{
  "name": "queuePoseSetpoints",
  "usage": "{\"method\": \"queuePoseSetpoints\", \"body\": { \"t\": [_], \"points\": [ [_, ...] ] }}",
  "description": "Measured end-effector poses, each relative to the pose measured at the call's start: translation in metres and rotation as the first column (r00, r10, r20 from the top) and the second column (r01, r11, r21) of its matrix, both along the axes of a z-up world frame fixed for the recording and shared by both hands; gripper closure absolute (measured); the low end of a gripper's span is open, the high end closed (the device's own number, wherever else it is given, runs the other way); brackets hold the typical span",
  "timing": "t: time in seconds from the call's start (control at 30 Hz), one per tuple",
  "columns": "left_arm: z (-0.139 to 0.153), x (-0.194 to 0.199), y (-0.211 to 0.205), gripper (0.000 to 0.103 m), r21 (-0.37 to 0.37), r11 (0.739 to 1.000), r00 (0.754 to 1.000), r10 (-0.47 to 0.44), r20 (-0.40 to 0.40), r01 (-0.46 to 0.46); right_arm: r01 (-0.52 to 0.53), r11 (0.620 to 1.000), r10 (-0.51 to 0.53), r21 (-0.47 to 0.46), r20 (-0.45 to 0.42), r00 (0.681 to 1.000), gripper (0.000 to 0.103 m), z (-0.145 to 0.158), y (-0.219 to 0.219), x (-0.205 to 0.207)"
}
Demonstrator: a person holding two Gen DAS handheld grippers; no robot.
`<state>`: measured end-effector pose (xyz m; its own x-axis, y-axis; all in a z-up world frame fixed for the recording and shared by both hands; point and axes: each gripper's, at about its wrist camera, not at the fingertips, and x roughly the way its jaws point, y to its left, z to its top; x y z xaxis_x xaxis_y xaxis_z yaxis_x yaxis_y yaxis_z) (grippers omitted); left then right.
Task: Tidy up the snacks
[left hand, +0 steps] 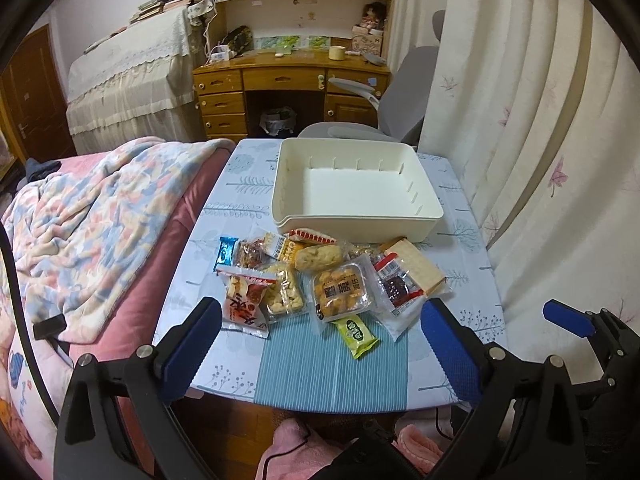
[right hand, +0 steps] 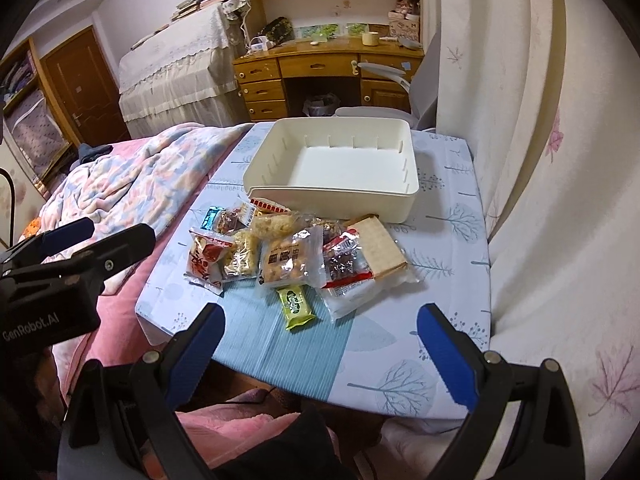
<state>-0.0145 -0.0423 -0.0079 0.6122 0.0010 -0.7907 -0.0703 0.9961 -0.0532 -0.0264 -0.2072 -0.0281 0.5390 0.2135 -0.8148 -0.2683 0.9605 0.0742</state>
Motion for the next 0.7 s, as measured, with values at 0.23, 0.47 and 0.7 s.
{"method": "queuePoseSetpoints", "body": {
  "t": [0.23, 0.47, 0.7],
  "points": [
    [-0.006, -0.005, 0.013, 0.004, -0.009, 1.0, 0.999, 0.022, -0.029, -0.022, -0.016, 1.0, 0.016, 0.004, 0.019, 1.0, 0.005, -0.006, 0.002, 0.005],
    [-0.023, -0.002, 0.035, 0.004, -0.008, 0.998, 0.994, 0.056, -0.091, -0.057, -0.019, 1.0, 0.019, 0.001, -0.005, 1.0, 0.005, -0.022, 0.012, 0.016],
    [-0.043, 0.02, 0.059, 0.004, -0.034, 0.999, 0.985, 0.036, -0.168, -0.042, -0.016, 1.0, 0.017, 0.02, -0.048, 0.999, 0.005, -0.036, 0.022, 0.03]
  ]
}}
